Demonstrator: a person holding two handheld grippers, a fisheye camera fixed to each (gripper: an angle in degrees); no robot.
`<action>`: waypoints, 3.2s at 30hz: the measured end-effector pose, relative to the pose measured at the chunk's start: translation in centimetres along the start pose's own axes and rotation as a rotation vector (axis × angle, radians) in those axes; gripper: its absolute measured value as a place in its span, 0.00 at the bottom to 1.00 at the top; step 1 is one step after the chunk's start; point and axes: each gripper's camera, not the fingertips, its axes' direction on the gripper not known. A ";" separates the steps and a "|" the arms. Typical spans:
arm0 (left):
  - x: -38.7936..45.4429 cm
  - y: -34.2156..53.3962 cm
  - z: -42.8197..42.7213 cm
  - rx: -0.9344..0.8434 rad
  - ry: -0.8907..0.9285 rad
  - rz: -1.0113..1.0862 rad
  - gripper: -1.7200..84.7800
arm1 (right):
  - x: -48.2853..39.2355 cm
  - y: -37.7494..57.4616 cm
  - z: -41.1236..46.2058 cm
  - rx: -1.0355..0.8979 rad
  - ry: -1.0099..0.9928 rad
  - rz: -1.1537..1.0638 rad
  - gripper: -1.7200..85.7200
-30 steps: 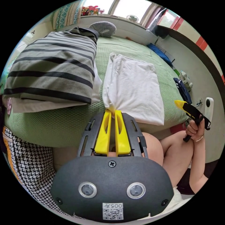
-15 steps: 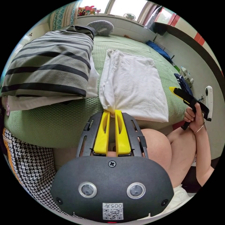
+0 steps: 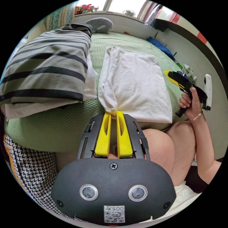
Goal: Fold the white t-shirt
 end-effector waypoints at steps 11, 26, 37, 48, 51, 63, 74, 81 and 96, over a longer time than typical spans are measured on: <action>-1.1 -0.6 -2.8 -0.012 0.059 0.036 0.07 | -0.8 -9.9 5.2 -0.123 -0.010 -0.066 0.15; -1.0 0.3 -12.9 0.077 0.136 0.010 0.05 | -9.3 -13.2 -1.0 -0.102 0.055 -0.235 0.01; 2.2 3.2 -24.0 0.189 0.191 0.103 0.05 | -16.3 -13.2 -12.6 -0.019 0.113 -0.334 0.01; 0.4 7.7 -36.2 0.333 0.167 0.117 0.05 | -24.5 -13.7 -21.2 0.083 0.093 -0.402 0.01; -0.6 8.2 -39.9 0.373 0.141 0.128 0.05 | -27.8 -14.5 -23.0 0.123 0.077 -0.442 0.01; -7.2 8.0 -52.9 0.492 -0.003 0.041 0.05 | -41.9 -20.8 -25.2 0.234 -0.041 -0.554 0.01; -13.6 7.4 -52.5 0.441 -0.171 -0.111 0.05 | -49.8 -24.3 -12.7 0.121 -0.127 -0.553 0.03; -16.8 5.9 -44.5 0.252 -0.174 -0.198 0.05 | -46.2 -20.2 -0.8 -0.092 0.020 -0.637 0.12; -18.5 6.0 -42.1 0.277 -0.161 -0.208 0.05 | -38.6 -7.2 2.4 -0.350 -0.249 -0.715 0.06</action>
